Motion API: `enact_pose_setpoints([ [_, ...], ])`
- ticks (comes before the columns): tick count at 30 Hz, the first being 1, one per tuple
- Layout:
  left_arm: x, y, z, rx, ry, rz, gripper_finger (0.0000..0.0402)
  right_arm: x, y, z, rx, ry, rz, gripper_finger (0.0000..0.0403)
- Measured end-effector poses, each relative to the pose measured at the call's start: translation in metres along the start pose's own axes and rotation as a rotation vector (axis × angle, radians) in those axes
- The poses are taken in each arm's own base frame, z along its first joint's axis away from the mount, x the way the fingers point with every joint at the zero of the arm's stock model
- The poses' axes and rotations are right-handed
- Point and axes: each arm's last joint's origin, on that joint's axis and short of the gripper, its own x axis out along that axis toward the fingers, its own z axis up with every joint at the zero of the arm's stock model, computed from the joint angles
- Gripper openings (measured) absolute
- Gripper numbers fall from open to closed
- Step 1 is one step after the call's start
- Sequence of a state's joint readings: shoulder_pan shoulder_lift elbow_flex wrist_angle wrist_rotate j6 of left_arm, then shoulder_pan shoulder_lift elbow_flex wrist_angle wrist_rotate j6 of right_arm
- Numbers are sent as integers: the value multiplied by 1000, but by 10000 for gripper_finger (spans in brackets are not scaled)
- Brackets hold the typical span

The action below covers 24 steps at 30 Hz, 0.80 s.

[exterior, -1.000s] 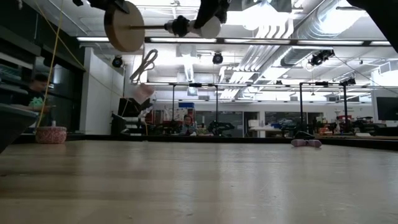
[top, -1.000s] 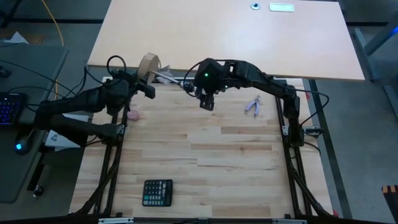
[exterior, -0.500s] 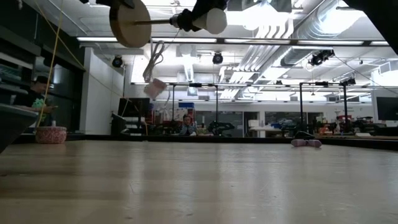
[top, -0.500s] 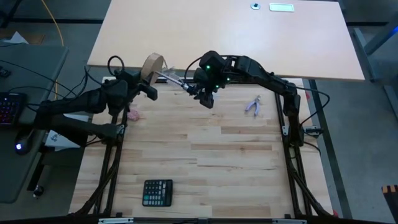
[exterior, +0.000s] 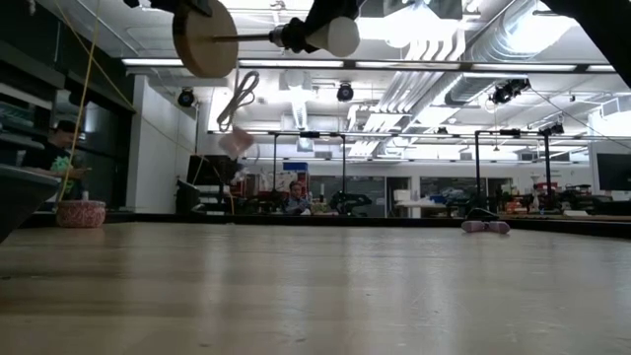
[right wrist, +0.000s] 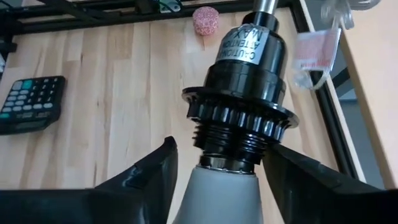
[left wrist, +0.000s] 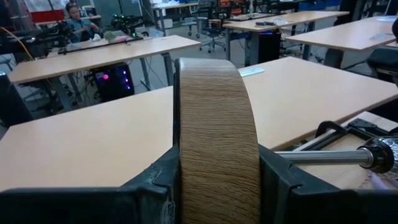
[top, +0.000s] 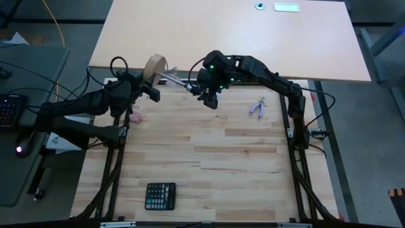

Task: Screw lightbulb
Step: Insert the white lightbulb into the brown lamp

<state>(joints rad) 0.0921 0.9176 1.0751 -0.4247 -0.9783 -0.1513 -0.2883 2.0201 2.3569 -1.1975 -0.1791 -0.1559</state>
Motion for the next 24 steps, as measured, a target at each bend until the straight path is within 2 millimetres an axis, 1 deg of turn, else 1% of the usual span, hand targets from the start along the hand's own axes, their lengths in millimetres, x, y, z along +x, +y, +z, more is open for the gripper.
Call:
enact_pose_setpoints([
  [6, 0, 0, 0, 6, 3, -5, 122, 0, 1, -1, -5, 13, -22, 267],
  [9, 0, 0, 0, 6, 4, -11, 122, 1, 1, 3, -46, -15, -94, 279],
  [13, 1, 0, -1, 14, 8, 0, 122, 1, 1, 4, -68, -5, -166, 284],
  [20, 2, 2, -3, 30, 24, 26, 122, 1, 3, 5, -75, -13, -178, 284],
  [24, 5, 7, -7, 40, 52, 68, 122, -4, 5, 6, -90, -27, -186, 284],
])
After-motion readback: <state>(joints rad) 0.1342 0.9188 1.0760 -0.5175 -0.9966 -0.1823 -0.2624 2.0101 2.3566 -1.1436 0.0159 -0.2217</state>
